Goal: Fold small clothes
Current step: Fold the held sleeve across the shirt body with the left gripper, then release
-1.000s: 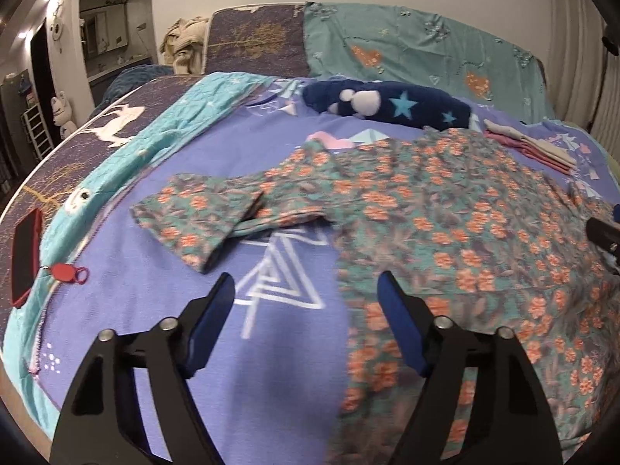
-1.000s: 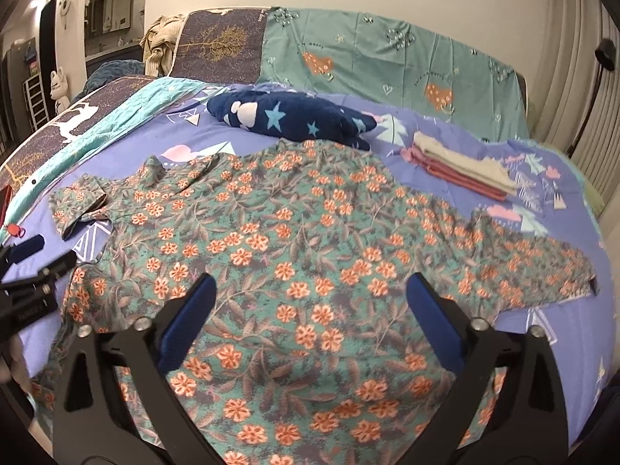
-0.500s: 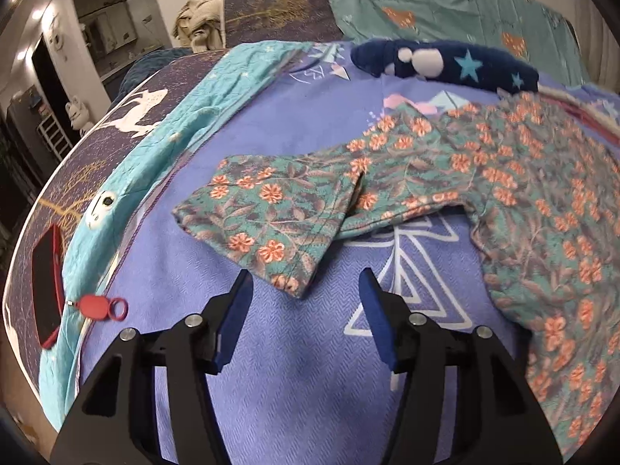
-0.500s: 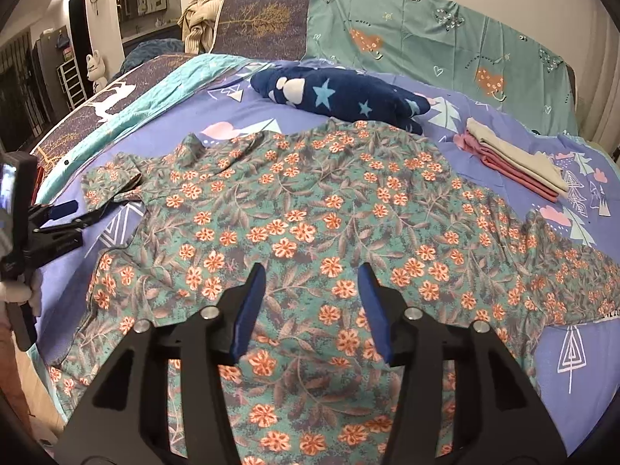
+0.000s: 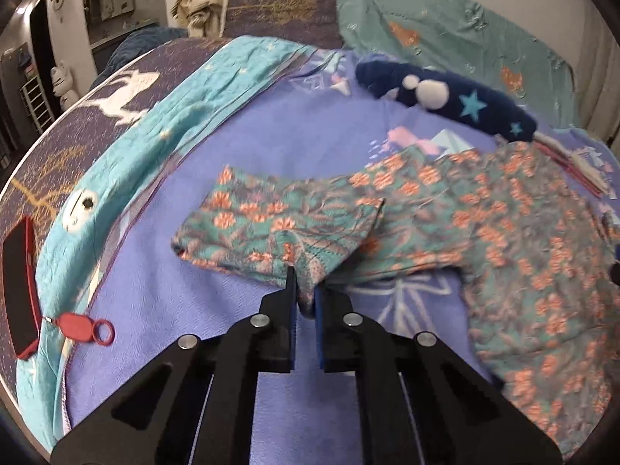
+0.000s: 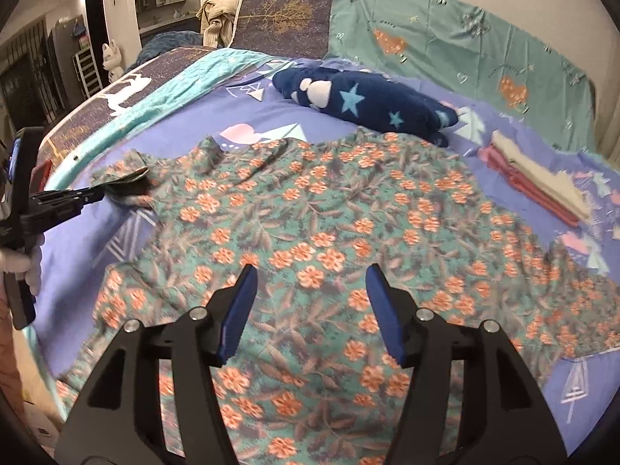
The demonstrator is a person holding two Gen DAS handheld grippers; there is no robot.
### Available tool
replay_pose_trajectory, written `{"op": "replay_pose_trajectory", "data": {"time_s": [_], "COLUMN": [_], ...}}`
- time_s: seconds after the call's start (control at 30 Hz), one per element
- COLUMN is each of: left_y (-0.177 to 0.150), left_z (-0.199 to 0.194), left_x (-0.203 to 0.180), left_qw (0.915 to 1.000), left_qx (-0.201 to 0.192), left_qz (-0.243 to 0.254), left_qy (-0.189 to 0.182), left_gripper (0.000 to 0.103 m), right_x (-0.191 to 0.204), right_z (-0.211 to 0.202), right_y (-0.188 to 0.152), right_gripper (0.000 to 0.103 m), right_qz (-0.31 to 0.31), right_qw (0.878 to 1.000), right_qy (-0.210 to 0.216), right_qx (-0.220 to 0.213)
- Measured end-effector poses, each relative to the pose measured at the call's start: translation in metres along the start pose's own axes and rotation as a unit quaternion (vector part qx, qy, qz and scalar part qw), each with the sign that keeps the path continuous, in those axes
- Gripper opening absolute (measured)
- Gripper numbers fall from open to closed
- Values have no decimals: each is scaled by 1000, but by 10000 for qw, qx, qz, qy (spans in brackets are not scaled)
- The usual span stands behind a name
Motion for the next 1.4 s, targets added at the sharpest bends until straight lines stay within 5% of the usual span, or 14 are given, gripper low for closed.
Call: {"op": "replay_pose_trajectory", "data": {"time_s": [0.17, 0.3, 0.63, 0.73, 0.77, 1.0, 1.2, 1.4], "left_y": [1, -12, -23, -21, -18, 24, 48, 49], "left_z": [-6, 4, 11, 11, 10, -42, -74, -81], "left_x": [-31, -39, -35, -38, -41, -109, -212, -313], "left_qw": [9996, 9996, 9997, 9998, 9998, 9923, 9709, 9495], "left_qx": [-29, 133, 235, 181, 135, -540, -784, -632], "left_qz": [267, 193, 45, 87, 120, 596, 1257, 1710], "left_qy": [-131, -155, -88, -72, -91, -937, -1883, -2554], "left_gripper": [7, 8, 8, 8, 8, 8, 8, 8], "right_x": [32, 90, 172, 184, 183, 141, 42, -47], "right_z": [30, 78, 155, 156, 155, 100, 50, 19], "right_y": [34, 69, 60, 65, 67, 125, 150, 138], "right_gripper": [44, 44, 52, 3, 3, 3, 3, 3], "right_qz": [325, 636, 1056, 975, 981, 563, 402, 547], "right_qw": [9941, 9748, 9399, 9376, 9385, 9658, 9818, 9895], "right_qy": [961, 1891, 2387, 2587, 2586, 2334, 1802, 1328], "right_qx": [395, 1001, 2203, 2108, 2066, 977, 436, 145]}}
Point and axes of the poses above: each gripper's, at about its wrist camera, not at the fingertips, and z roughly the way its jaws point, x to its left, y to its top, the point moved 10 cm from there along z, roughly the way its jaws point
